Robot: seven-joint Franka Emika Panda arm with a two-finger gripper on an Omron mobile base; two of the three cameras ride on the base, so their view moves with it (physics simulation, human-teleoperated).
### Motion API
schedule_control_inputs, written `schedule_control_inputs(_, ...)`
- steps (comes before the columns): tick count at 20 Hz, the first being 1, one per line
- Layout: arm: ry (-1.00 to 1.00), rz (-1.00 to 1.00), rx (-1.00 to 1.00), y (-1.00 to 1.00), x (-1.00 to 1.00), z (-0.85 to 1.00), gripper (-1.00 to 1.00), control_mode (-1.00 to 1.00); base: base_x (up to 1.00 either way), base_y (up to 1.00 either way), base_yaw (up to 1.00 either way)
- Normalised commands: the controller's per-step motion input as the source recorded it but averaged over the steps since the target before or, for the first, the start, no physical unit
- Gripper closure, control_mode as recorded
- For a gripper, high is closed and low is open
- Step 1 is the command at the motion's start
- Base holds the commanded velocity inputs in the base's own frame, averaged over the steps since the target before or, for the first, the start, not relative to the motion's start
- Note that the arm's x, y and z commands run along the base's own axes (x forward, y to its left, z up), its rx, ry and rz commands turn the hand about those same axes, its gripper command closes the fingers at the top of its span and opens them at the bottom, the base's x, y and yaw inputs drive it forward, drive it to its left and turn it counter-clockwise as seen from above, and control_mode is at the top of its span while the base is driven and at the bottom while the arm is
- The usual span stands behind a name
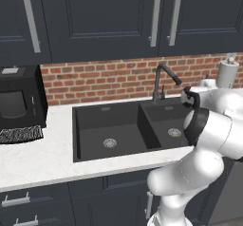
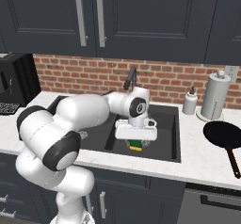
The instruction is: Pick the pan and sponge and place them into the sink. Then turn on the water.
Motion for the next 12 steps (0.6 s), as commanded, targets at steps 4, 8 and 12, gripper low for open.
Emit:
schedule_control_inputs(4,0.00,0.00,0.00,0.00,0.26,-0.25,1.00,-1.00,0.00,0.00,0.00)
schedule_control_inputs(8,0.00,0.00,0.00,-0.01,0.44,-0.26,1.00,-1.00,0.00,0.00,0.00)
schedule_control_inputs(12,0.00,0.00,0.00,-0.15,0.62,-0.28,1.00,-1.00,0.00,0.00,0.00)
